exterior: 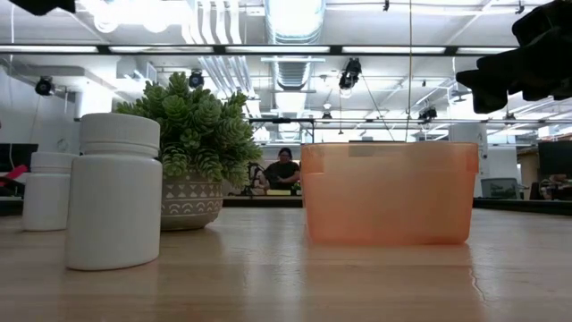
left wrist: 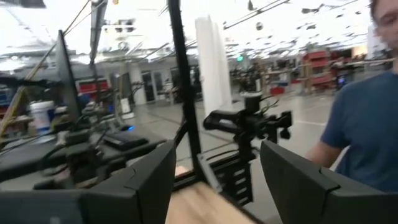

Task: Pick and place pill bottles into a basket
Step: Put the white medicine bottle into the orange bin

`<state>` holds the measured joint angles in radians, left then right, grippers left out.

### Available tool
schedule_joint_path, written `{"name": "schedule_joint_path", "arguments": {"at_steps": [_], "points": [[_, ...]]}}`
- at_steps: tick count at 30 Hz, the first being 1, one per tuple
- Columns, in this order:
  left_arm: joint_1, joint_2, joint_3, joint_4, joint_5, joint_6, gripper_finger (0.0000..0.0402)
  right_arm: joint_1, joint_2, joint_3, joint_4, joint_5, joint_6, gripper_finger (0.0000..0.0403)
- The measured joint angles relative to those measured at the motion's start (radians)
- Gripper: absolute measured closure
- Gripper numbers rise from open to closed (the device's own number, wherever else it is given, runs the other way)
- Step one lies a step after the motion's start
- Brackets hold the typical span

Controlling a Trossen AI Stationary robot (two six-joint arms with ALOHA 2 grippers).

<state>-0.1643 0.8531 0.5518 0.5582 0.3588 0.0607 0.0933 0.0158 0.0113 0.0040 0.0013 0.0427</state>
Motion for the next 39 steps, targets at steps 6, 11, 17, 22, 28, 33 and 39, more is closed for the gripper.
{"name": "schedule_joint_path", "arguments": {"at_steps": [6, 11, 17, 22, 28, 33, 39], "points": [[-0.117, -0.002, 0.022, 0.003, 0.003, 0.007, 0.0185, 0.0, 0.0, 0.0, 0.0, 0.0, 0.002, 0.023], [-0.2, 0.002, 0.035, 0.005, 0.002, 0.031, 0.0185, 0.0, 0.0, 0.0, 0.0, 0.0, 0.001, 0.0232], [-0.283, 0.028, 0.037, 0.017, 0.0, 0.03, 0.0185, 0.0, 0.0, 0.0, 0.0, 0.0, 0.001, 0.023], [-0.361, 0.093, 0.038, 0.115, 0.001, 0.03, 0.0185, 0.0, 0.0, 0.0, 0.0, 0.0, 0.001, 0.0232], [-0.45, 0.174, 0.079, 0.125, -0.084, 0.034, 0.0185, 0.0, 0.0, 0.0, 0.0, 0.0, 0.0, 0.023], [-0.522, 0.247, 0.137, 0.115, -0.251, 0.061, 0.0185, 0.0, 0.0, 0.0, 0.0, 0.0, -0.001, 0.0232], [-0.621, 0.34, 0.215, 0.097, -0.51, 0.078, 0.0185, 0.0, 0.0, 0.0, 0.0, 0.0, 0.001, 0.023]]}}
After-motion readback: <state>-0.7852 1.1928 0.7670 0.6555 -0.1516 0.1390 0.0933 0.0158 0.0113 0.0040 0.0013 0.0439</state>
